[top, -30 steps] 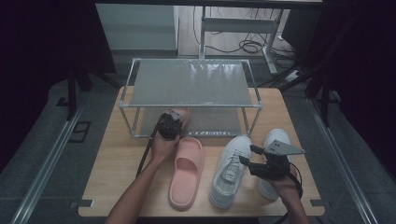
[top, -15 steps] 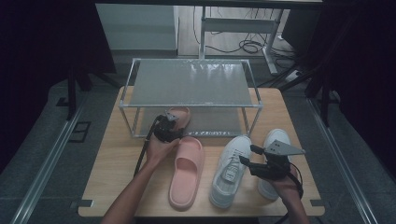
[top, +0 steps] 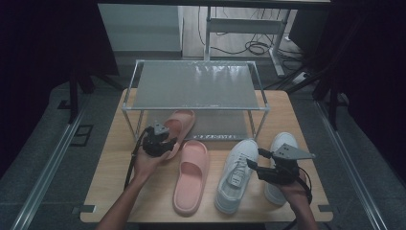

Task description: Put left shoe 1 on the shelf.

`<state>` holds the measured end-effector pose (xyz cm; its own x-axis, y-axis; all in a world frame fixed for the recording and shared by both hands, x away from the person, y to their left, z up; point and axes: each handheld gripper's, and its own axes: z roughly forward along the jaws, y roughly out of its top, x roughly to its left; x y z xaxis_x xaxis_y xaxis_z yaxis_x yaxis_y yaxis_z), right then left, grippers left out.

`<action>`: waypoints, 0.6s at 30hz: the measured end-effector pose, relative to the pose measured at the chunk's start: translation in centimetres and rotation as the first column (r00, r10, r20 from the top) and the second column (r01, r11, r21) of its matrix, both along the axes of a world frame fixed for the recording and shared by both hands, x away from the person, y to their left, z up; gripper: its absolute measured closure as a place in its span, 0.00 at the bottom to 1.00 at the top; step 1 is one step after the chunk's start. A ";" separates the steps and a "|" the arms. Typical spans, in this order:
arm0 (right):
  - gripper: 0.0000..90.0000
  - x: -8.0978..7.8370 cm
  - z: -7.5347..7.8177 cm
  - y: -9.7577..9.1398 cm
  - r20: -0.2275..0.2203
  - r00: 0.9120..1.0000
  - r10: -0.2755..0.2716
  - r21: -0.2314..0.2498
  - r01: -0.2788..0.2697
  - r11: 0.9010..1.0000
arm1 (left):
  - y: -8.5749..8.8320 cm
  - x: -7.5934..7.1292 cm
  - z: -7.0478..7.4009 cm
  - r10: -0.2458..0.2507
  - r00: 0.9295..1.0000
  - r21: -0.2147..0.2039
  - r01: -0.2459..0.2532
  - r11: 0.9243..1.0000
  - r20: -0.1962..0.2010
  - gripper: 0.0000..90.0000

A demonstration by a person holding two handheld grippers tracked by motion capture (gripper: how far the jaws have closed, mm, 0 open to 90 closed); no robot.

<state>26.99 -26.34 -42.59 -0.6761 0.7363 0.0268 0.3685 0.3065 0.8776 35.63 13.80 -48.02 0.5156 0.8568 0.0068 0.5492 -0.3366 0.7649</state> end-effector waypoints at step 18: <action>0.43 -0.1 -0.1 0.3 0.001 1.000 0.004 -0.008 -0.004 1.000 | 3.6 -4.5 -0.5 -0.049 0.999 -0.060 0.048 0.997 -0.017 1.00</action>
